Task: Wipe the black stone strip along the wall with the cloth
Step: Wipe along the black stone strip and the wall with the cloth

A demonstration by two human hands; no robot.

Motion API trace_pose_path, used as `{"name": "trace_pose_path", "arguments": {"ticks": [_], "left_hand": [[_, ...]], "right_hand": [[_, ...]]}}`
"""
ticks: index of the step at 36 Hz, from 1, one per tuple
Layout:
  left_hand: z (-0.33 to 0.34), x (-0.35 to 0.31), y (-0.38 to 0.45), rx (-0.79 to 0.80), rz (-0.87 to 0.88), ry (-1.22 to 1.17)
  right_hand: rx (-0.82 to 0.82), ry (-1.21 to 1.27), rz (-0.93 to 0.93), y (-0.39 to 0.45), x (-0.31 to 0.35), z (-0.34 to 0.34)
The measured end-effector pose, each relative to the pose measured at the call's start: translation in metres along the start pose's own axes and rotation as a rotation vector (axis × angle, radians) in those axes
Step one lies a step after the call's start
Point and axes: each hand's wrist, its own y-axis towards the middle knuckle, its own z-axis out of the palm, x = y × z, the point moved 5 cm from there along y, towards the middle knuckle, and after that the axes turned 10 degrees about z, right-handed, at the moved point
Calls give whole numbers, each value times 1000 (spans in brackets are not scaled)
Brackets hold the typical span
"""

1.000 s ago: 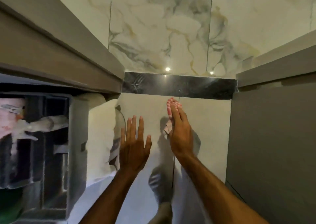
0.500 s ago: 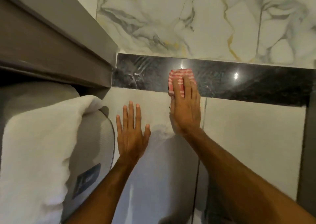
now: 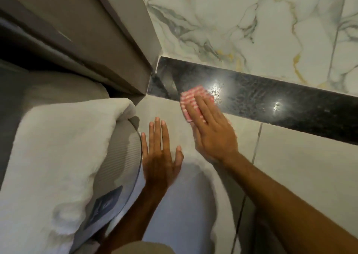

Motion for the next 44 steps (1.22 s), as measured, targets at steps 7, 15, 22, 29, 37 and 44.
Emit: {"name": "trace_pose_path", "arguments": {"ticks": [7,15,22,29,37,44], "left_hand": [[7,3,-1,-65,30,-24],[-2,-2,-1,-55,50,-1],[5,1,-1,-60,46,-14],[4,2,0,-55,29,-24],[-5,-6,5,-5,118,43],[-5,-21,28,-106,242,-22]], "right_hand": [[-97,46,420,93,22,-6],[49,-55,-121,16,30,11],[-169,-14,483,69,9,-9],[-39,3,24,90,69,16],[-246,-3,409,2,-24,-5],[-280,43,555,82,-20,-5]]}}
